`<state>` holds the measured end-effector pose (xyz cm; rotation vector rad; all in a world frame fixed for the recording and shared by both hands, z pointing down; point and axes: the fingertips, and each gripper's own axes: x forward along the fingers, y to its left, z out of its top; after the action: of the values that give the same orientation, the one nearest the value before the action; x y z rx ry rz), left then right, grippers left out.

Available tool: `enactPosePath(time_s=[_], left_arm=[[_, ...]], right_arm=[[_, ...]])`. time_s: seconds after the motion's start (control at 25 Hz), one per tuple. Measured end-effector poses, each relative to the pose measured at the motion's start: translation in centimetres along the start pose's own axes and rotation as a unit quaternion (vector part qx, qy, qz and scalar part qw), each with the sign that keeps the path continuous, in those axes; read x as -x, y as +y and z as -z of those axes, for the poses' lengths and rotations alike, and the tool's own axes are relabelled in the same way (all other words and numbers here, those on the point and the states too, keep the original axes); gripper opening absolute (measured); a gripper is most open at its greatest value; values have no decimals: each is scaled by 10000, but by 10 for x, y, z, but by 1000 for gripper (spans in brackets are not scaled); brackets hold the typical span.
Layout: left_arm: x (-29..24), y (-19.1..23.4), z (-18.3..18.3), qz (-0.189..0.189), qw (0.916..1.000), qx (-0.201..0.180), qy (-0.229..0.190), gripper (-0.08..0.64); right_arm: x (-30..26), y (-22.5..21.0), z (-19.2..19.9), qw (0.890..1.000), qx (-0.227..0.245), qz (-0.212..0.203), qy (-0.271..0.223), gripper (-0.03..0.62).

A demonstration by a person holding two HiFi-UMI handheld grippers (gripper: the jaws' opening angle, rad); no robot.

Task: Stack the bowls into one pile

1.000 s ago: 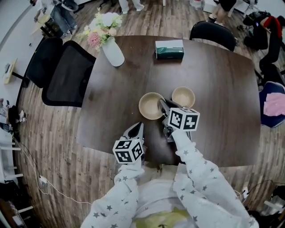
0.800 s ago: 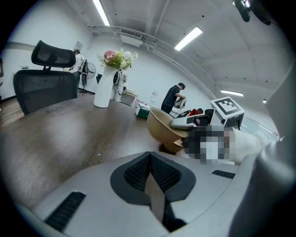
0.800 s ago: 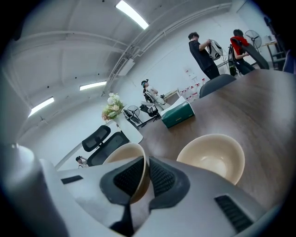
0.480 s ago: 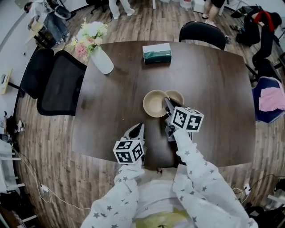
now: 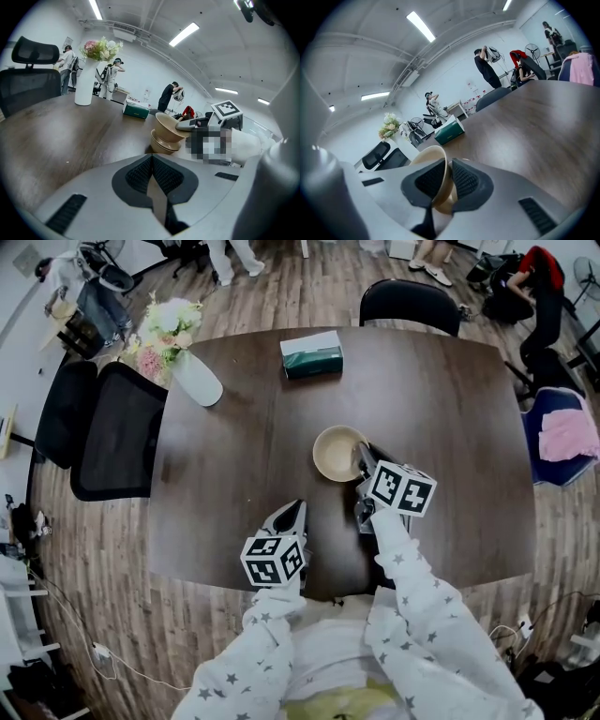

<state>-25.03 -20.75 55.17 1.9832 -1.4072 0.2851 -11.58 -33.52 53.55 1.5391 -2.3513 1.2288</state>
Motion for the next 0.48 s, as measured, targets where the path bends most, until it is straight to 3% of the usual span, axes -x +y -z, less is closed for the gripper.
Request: enactPosePath(time_s=[0.24,0.48], left_arm=[[-7,-4,0,58,9999,-75,88,26],[-10,-6,4,65,9999,-83,129,26]], right_arm=[[2,-23,-1,9989,-18,465,6,49],[2,-32,4,9973,283,670,132,49]])
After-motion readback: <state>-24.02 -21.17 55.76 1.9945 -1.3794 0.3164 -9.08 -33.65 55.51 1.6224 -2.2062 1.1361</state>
